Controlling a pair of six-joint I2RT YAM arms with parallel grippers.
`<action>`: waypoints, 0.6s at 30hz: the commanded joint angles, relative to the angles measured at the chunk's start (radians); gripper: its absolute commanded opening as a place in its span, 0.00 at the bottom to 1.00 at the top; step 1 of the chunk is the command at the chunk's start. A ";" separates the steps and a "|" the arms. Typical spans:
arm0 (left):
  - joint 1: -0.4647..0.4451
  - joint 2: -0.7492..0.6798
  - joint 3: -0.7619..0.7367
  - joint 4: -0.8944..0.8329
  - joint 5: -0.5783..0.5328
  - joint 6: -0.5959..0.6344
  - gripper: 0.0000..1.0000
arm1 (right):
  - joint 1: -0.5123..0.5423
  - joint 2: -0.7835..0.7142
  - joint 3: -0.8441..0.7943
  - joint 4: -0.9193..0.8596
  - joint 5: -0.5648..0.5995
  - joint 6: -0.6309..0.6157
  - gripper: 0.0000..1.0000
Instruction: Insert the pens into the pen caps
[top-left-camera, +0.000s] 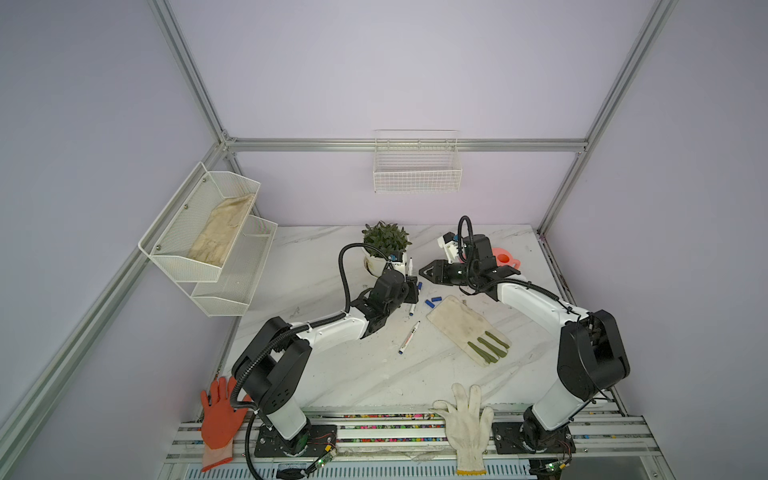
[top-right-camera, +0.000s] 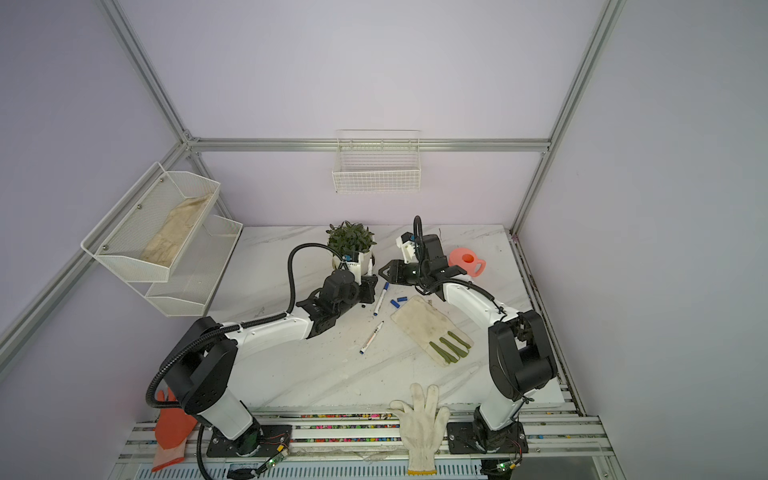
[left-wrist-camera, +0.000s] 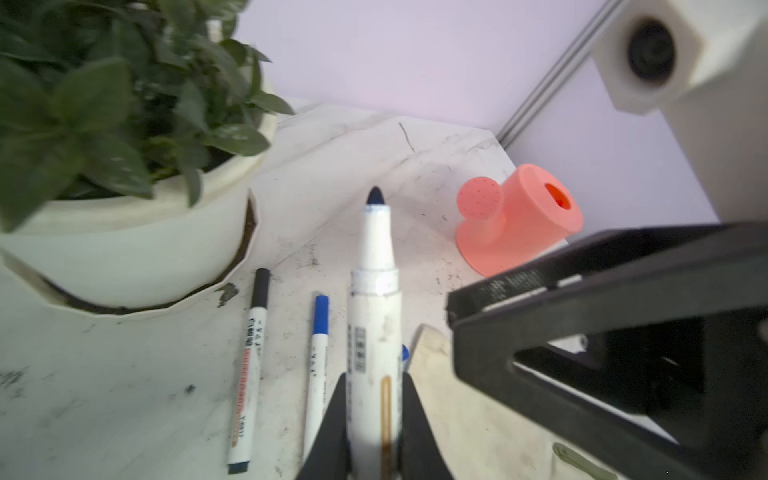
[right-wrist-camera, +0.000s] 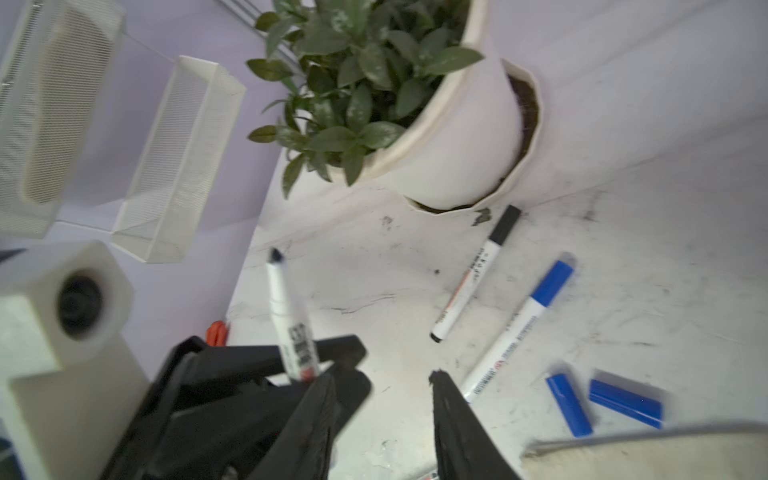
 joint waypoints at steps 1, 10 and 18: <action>0.020 -0.069 -0.035 -0.005 -0.103 -0.056 0.00 | -0.007 0.010 0.006 -0.148 0.175 -0.051 0.39; 0.022 -0.060 -0.033 -0.010 -0.092 -0.066 0.00 | -0.005 0.129 0.025 -0.223 0.340 -0.015 0.42; 0.023 -0.068 -0.046 -0.013 -0.104 -0.063 0.00 | 0.042 0.219 0.062 -0.310 0.493 -0.102 0.44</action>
